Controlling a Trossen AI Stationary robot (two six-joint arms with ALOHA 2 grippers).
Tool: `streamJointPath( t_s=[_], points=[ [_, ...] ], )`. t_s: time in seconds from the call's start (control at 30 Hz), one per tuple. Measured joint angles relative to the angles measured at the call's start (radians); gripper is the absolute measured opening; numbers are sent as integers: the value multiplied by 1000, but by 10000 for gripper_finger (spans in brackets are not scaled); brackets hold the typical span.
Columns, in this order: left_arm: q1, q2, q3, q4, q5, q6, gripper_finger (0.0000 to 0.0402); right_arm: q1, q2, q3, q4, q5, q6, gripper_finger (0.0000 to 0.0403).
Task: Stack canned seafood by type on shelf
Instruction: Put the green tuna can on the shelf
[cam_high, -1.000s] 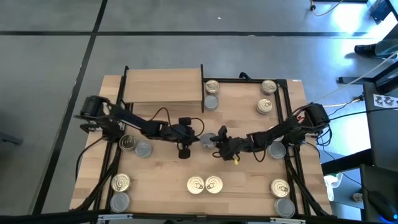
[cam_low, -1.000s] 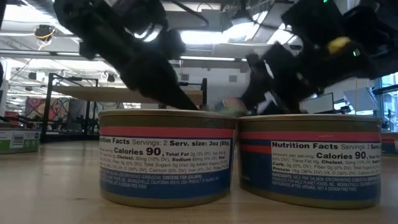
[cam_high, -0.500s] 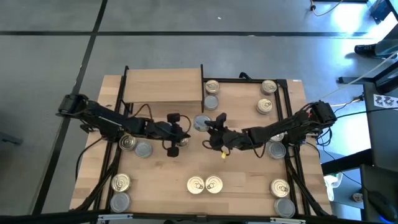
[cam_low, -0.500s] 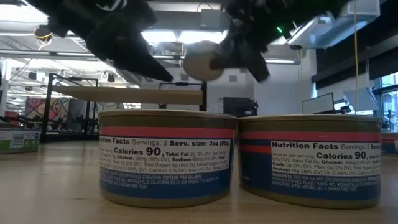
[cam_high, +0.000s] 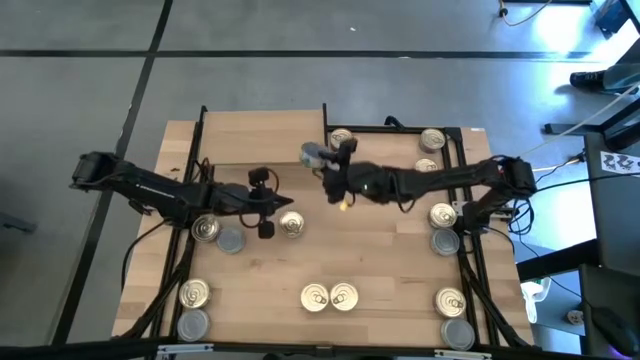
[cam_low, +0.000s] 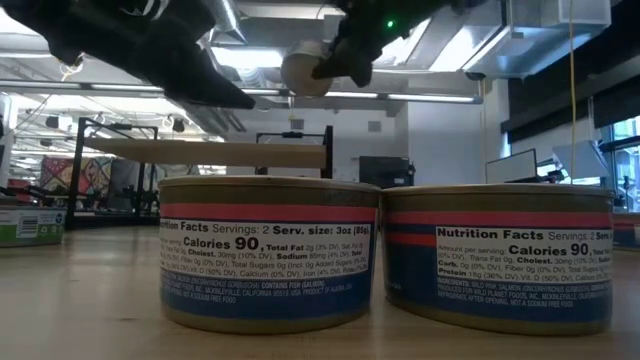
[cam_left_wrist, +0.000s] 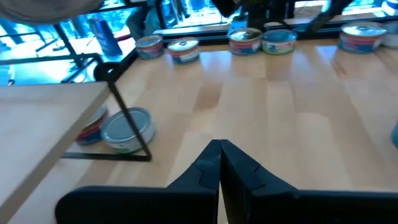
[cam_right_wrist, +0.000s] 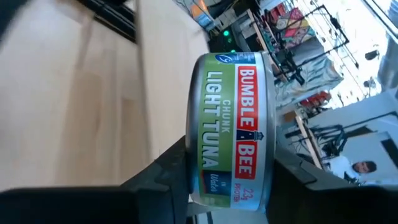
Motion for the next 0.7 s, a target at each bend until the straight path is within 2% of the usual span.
streamJointPath(
  t_s=[0.2, 0.33, 0.43, 0.5, 0.7],
  points=[
    [44, 8, 0, 1, 0, -19, 1, -125, 21, 1, 40, -147, 120, 144],
    [47, 8, 0, -2, 0, -32, 1, -148, 59, 1, 71, -152, 162, 144],
    [46, 8, 0, -8, 0, -32, 1, -134, 97, 33, 44, -88, 176, 144],
    [46, 8, 0, -20, 0, -35, 1, -131, 125, 83, -30, -37, 183, 144],
    [46, 8, 0, -32, 0, -35, 1, -134, 246, 292, -282, 22, 288, 144]
  ],
)
